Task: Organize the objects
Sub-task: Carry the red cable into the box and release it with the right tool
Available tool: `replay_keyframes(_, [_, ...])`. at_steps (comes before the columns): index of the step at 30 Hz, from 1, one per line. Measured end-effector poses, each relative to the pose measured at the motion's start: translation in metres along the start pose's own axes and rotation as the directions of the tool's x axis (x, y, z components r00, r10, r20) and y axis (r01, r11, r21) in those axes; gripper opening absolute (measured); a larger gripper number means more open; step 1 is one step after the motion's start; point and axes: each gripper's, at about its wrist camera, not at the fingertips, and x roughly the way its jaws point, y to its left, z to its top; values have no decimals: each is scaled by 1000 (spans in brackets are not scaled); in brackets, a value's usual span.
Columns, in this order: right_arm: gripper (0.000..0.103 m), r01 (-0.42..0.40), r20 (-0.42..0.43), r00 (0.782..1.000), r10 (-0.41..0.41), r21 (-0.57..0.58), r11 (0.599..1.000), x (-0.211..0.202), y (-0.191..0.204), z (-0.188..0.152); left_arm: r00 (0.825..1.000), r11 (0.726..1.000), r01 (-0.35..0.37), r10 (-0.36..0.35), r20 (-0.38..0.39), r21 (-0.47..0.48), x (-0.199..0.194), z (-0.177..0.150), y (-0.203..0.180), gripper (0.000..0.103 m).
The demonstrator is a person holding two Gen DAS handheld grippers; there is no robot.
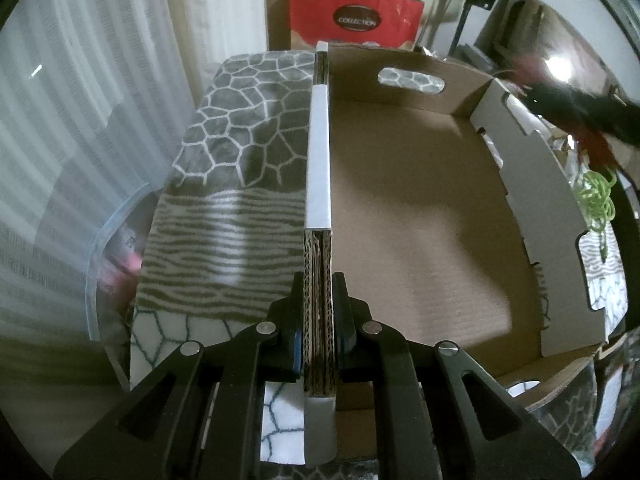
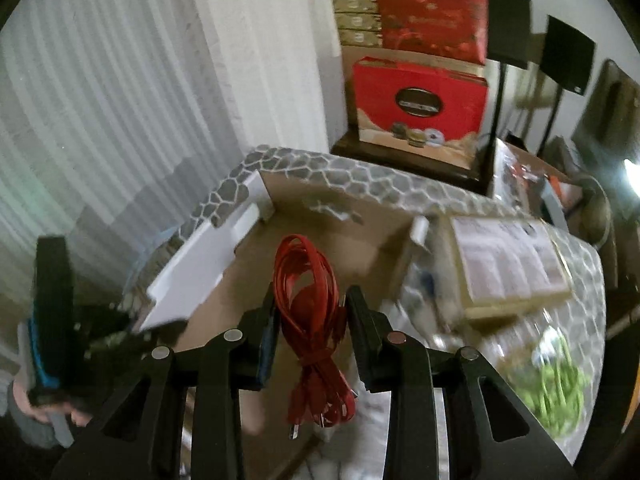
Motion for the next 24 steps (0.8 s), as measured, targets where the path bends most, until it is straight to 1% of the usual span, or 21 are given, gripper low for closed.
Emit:
replay_keyframes(4, [32,-22,-48,999,22,1,1000,34,-6,21,1000,1000,1,-1,0,3,0,0,0,10])
replay_keyframes(11, [33,22,-140,990,-23,-11,1000,82,-20,35,1000,1000,5,-5,-3,3,2,0,2,10])
replay_keyframes(16, [35,57,-199,978,-62,-30,998,102,-28,35,1000,1000,7,-7,-4,5,2,-1,2,10])
replay_keyframes(17, [35,57,-196,979,-62,-32,998,102,-28,35,1000,1000,6,-6,-4,5,2,-1,2,10])
replay_keyframes(18, [38,56,-193,979,-61,-32,998,102,-28,35,1000,1000,5,-5,-3,7,2,-1,3,10])
replay_keyframes(19, [44,57,-189,980,-62,-33,998,101,-28,35,1000,1000,4,-4,-3,7,2,-1,2,10])
replay_keyframes(21, [52,89,-161,982,-96,-49,995,97,-26,34,1000,1000,3,-3,-2,7,2,-1,1,10])
replay_keyframes(24, [52,85,-128,988,-89,-38,996,84,-25,31,1000,1000,4,-4,-3,6,3,-1,1,10])
